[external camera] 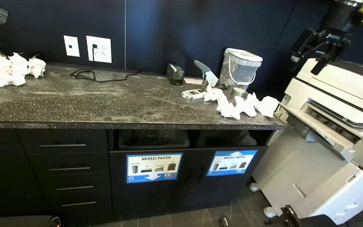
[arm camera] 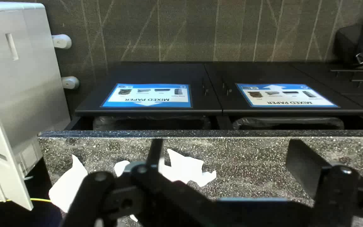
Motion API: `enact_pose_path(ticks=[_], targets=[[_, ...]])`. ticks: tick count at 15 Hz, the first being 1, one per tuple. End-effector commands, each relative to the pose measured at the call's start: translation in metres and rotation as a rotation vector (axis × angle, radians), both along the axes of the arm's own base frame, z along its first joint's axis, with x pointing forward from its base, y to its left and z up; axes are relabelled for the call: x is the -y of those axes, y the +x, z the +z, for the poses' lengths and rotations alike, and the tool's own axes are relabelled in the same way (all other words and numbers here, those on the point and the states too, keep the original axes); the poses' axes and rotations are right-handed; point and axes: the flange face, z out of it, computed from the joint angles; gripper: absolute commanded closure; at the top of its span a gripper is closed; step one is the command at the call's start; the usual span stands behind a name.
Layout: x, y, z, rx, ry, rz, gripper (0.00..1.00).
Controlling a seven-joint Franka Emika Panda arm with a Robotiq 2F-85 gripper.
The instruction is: Put the tissues into the rubbish bin.
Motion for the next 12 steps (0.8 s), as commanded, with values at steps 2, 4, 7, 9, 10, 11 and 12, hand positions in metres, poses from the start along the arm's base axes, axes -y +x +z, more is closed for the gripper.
enact_pose_path(ticks=[2, 4, 7, 9, 10, 11, 12], targets=[[0.0, 0.001, 0.006, 0.01, -0.002, -0.001, 0.0], [0.001, 0.0, 0.009, 0.018, -0.002, -0.001, 0.0], [0.0, 0.003, 0.004, 0.013, -0.002, -0.006, 0.0], [0.0, 0.011, -0.011, 0.015, -0.01, -0.026, 0.0], [0.001, 0.016, -0.02, 0.019, -0.017, -0.04, 0.0], [0.0, 0.022, -0.029, 0.024, -0.028, -0.056, 0.0], [0.0, 0.029, -0.04, 0.033, -0.037, -0.067, 0.0]])
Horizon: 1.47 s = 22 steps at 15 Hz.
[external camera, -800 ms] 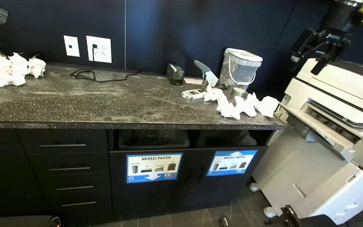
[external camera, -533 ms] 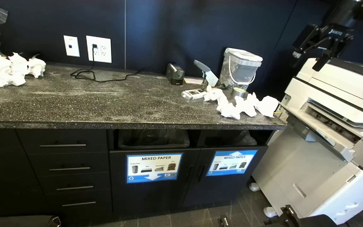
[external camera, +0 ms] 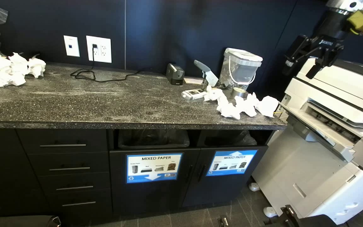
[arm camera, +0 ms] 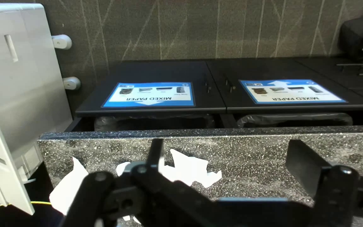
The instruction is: Put the tissues into the rubbish bin.
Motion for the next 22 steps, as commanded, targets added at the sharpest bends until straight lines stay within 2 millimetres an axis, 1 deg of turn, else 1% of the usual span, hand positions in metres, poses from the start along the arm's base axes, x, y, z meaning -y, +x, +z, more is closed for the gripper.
enact_pose_path(ticks=[1, 3, 6, 9, 12, 14, 18, 20, 22], targets=[[0.001, 0.025, -0.03, 0.035, -0.042, -0.051, 0.0], [-0.001, 0.04, -0.054, 0.053, -0.065, -0.071, 0.0], [0.002, 0.063, -0.094, 0.064, -0.083, -0.104, 0.0], [0.009, 0.084, -0.133, 0.074, -0.065, -0.122, 0.0], [0.019, 0.109, -0.173, 0.091, -0.041, -0.145, 0.0], [0.031, 0.124, -0.193, 0.112, -0.026, -0.17, 0.0], [0.053, 0.158, -0.211, 0.151, -0.01, -0.198, 0.0], [0.064, 0.176, -0.212, 0.146, 0.009, -0.211, 0.0], [0.066, 0.194, -0.212, 0.151, 0.04, -0.213, 0.0]])
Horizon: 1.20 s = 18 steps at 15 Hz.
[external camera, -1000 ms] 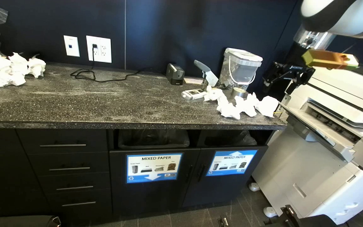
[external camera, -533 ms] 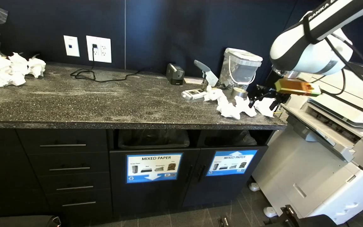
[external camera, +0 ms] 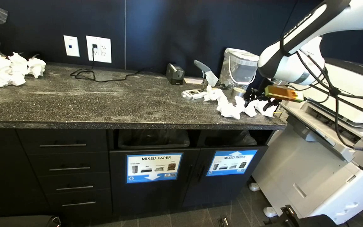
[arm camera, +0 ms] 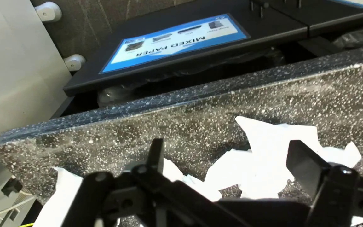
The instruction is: Put the tissues into the rubbish bin.
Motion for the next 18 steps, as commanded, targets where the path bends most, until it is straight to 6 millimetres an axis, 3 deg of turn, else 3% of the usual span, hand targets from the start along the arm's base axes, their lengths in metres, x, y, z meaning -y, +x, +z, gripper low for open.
enact_pose_path(ticks=[1, 8, 14, 18], targets=[[0.009, 0.041, 0.004, 0.026, 0.053, 0.008, 0.0], [0.004, 0.089, -0.006, 0.019, 0.134, 0.026, 0.0], [-0.005, 0.105, -0.026, -0.047, 0.156, 0.081, 0.0], [-0.021, 0.11, -0.032, -0.08, 0.164, 0.139, 0.0]])
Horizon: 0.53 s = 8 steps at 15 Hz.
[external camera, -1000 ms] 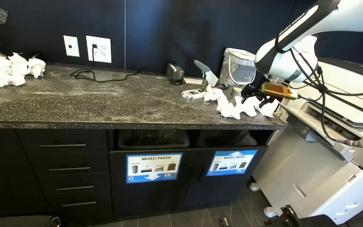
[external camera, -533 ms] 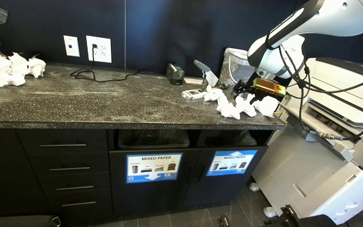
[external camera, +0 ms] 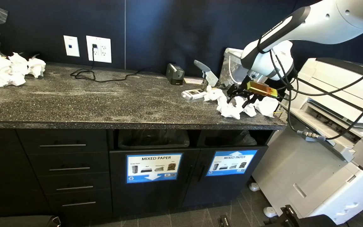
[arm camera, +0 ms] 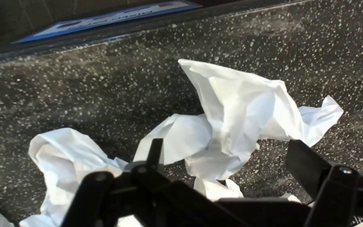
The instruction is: Put the tissues into the rubbish bin.
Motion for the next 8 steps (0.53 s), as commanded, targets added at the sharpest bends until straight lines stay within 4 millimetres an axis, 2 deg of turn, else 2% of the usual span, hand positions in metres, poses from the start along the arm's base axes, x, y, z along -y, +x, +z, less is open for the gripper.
enact_pose_path(ticks=[1, 8], targets=[[-0.009, 0.012, 0.002, -0.01, 0.017, 0.059, 0.0], [-0.021, 0.012, -0.023, -0.065, 0.0, 0.099, 0.0]])
